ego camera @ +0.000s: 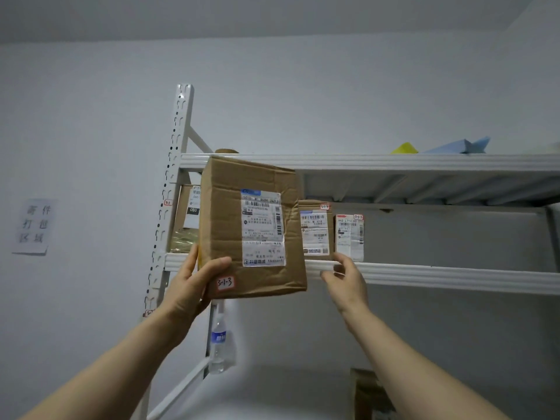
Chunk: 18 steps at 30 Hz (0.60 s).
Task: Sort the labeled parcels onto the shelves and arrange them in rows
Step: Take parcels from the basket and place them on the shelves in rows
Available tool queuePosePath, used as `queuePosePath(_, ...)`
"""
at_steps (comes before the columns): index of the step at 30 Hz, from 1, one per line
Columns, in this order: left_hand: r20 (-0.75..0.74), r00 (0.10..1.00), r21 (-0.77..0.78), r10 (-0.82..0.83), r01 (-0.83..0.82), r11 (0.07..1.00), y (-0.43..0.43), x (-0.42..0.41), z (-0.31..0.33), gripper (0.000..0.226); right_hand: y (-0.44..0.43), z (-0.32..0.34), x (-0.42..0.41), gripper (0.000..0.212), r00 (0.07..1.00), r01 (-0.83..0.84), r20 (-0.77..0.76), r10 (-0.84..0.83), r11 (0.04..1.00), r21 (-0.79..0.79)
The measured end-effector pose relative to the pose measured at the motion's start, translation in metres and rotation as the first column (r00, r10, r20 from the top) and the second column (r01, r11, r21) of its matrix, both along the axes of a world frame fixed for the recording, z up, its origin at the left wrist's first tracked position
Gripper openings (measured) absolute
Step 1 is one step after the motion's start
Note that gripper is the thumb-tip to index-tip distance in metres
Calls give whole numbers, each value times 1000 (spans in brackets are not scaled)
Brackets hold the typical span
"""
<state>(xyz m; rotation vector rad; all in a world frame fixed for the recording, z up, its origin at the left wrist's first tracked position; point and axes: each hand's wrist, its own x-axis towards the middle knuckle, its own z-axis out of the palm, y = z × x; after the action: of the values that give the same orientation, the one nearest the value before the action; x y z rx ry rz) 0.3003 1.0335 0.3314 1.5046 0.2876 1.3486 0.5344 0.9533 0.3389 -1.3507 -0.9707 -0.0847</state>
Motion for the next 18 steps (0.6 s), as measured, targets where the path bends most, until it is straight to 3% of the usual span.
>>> queuePosePath(6,45,997,29,56,-58,998,15,47,9,101,25,27,69,53,960,238,168,-223,968,-73)
queuePosePath(10,85,993,13,83,-84,996,28,78,11,78,40,36,106,64,939,300,213,-268,945,-132)
queuePosePath(18,152,977,-24,149,-147,989,43,103,5,57,80,45,141,108,844,495,327,-424,852,-172)
